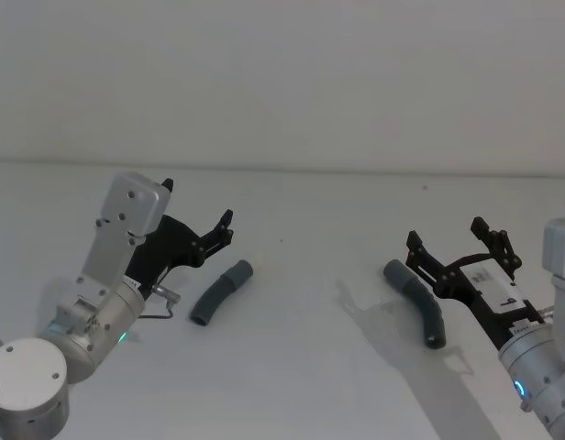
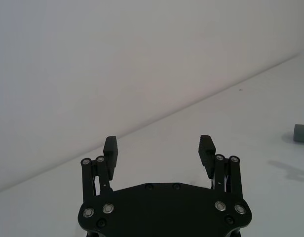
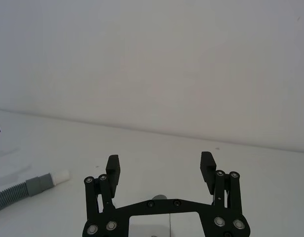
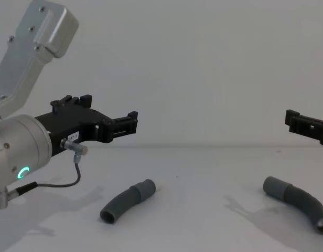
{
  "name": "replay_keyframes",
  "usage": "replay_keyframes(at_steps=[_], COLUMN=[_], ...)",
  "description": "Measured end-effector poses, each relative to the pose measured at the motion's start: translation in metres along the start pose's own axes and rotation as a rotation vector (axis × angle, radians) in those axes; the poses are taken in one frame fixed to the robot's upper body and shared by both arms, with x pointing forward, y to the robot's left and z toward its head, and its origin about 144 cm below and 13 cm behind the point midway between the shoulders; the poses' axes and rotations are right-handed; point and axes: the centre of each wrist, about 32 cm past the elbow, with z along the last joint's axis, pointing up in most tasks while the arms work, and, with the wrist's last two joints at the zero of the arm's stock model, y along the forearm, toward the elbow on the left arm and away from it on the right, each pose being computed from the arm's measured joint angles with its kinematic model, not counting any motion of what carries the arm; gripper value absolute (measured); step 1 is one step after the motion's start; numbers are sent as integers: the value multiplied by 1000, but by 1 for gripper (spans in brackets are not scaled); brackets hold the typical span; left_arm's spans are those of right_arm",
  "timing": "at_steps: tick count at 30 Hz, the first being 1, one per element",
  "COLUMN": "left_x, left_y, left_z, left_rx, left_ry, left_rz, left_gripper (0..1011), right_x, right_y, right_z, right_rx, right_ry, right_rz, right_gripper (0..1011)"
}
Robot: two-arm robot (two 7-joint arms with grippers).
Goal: Use both hands to pick up one end of the pipe from the table, align the ends, and insert them.
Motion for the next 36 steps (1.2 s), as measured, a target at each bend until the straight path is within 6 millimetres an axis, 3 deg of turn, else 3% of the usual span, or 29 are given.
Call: replay_keyframes(at_steps=[26,36], left_x=[0,10], left_y=[0,0], left_z=[0,13], left_rx=[1,62], left_ry=[-1,-26], left_rz=[-1,-38], left_gripper=[1002,1002], right_x=[0,0], right_y=[0,0], right_z=[0,0], right_rx=[0,0], right_ry=[0,0], right_rz=[0,0], right_gripper=[1001,1001])
